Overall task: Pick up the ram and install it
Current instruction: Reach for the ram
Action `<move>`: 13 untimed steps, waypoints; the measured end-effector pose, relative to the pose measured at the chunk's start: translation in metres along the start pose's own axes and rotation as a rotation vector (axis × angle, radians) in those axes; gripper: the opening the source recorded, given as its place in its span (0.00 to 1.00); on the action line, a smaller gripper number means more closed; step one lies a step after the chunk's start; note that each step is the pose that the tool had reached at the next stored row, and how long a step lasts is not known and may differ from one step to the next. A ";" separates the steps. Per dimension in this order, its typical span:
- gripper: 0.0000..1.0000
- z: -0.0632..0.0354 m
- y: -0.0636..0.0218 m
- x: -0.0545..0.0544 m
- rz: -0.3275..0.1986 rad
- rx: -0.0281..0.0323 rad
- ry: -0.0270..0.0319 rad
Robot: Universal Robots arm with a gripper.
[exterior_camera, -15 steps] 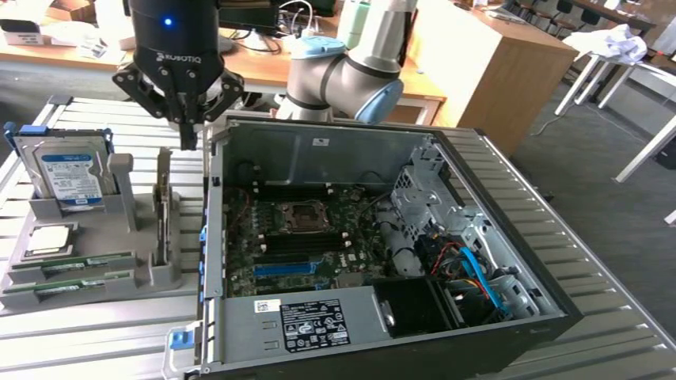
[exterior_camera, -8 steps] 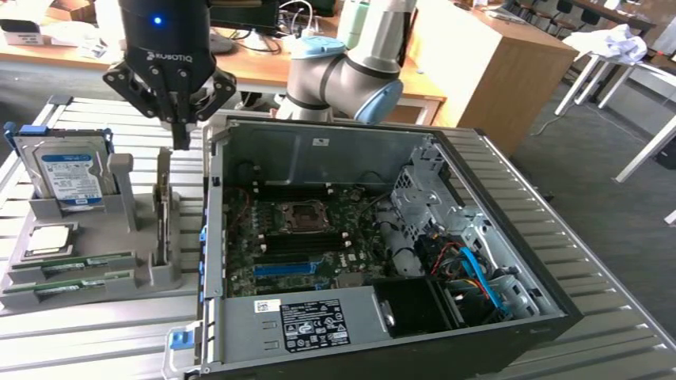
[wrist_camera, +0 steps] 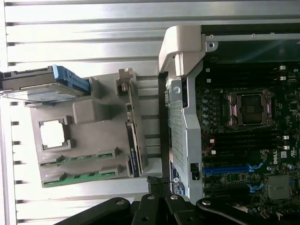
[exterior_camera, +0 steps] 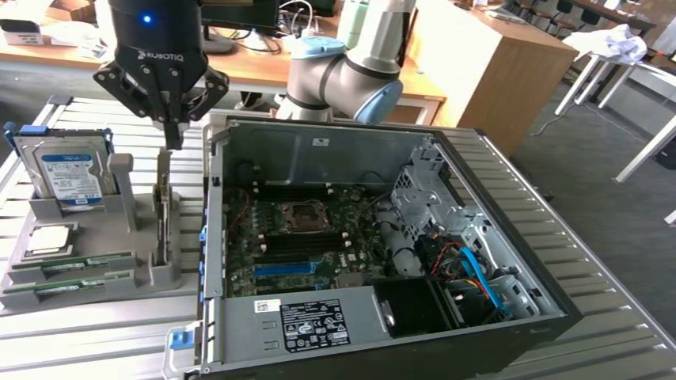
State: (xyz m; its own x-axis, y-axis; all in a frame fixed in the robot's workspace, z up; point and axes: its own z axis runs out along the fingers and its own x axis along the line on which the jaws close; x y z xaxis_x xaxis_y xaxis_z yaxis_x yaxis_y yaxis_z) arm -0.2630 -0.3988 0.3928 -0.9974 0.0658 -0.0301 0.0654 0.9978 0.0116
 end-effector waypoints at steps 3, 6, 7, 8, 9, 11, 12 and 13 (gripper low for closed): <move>0.10 -0.0001 -0.0002 0.002 0.000 0.0000 0.0000; 0.10 -0.0001 -0.0003 0.004 0.000 -0.0001 0.0000; 0.10 -0.0001 -0.0003 0.005 0.000 0.0000 0.0000; 0.10 -0.0001 -0.0004 0.006 0.000 -0.0001 -0.0001; 0.10 -0.0001 -0.0004 0.006 0.000 0.0000 0.0000; 0.10 -0.0001 -0.0005 0.008 0.000 0.0000 0.0000; 0.10 -0.0001 -0.0006 0.009 0.000 0.0000 0.0000; 0.10 -0.0002 -0.0007 0.010 0.000 0.0001 0.0000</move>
State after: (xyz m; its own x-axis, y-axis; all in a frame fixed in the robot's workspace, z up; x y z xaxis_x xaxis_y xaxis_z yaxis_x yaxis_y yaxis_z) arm -0.2729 -0.3989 0.3927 -0.9974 0.0657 -0.0301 0.0654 0.9978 0.0115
